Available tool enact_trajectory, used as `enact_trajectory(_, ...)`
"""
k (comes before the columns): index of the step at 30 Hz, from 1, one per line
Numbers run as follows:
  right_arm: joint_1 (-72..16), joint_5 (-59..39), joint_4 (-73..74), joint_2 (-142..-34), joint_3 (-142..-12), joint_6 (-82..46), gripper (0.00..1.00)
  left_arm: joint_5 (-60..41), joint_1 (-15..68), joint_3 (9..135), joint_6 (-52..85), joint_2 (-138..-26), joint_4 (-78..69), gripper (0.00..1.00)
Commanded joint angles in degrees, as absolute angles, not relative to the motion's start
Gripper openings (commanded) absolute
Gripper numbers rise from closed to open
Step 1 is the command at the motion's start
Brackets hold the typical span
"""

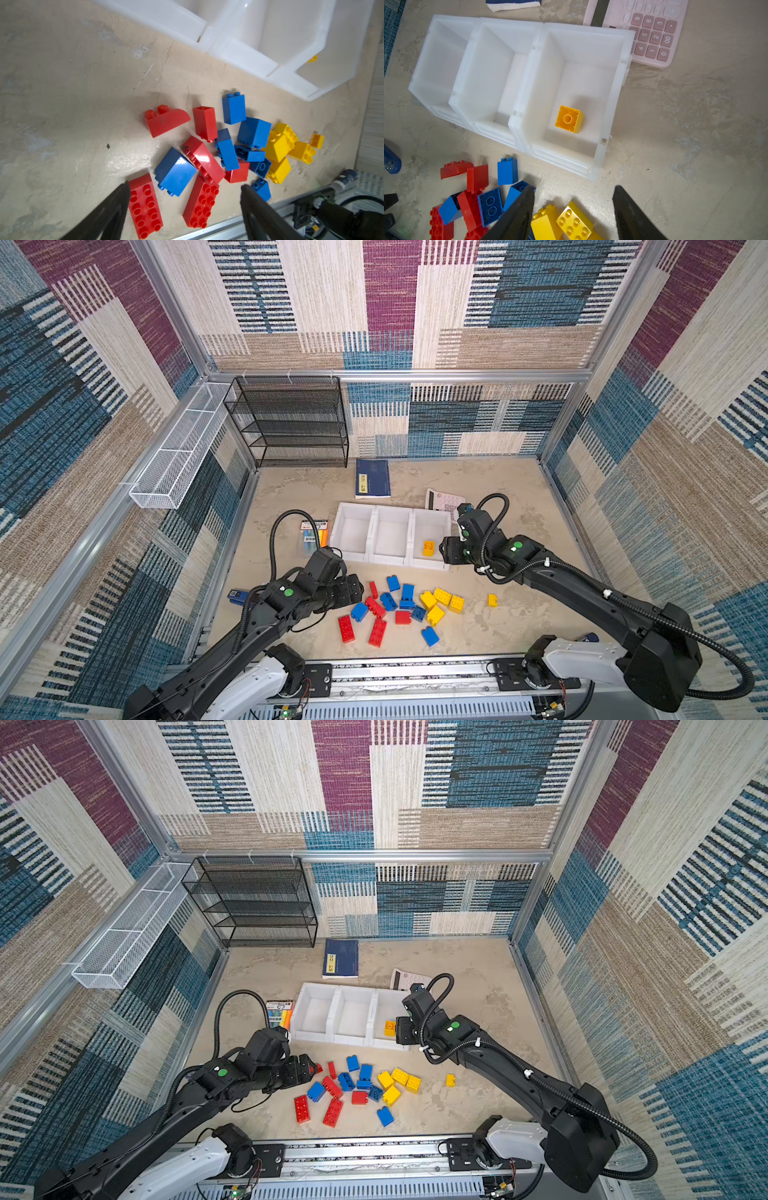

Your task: Sort the legos into containers by color

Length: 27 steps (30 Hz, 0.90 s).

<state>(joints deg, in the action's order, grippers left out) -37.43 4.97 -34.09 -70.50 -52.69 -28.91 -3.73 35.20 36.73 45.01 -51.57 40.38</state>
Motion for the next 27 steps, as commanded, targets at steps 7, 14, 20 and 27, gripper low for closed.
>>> enact_trajectory(7,-37.53,4.15,-32.61,-69.09,-50.49,-31.11,0.65,5.17,36.73,37.82,41.36,-57.57,40.81,0.86)
enact_trajectory(14,-37.52,3.17,-31.82,-71.8,-51.71,-30.77,0.65,5.1,36.91,42.13,35.47,-68.61,39.33,0.84)
enact_trajectory(20,-37.53,2.74,-31.2,-72.0,-52.1,-30.83,0.66,8.39,37.27,44.74,32.82,-75.52,39.46,0.82)
enact_trajectory(27,-37.53,2.72,-31.38,-70.96,-50.89,-31.79,0.66,8.79,37.35,48.3,29.75,-82.01,39.37,0.77)
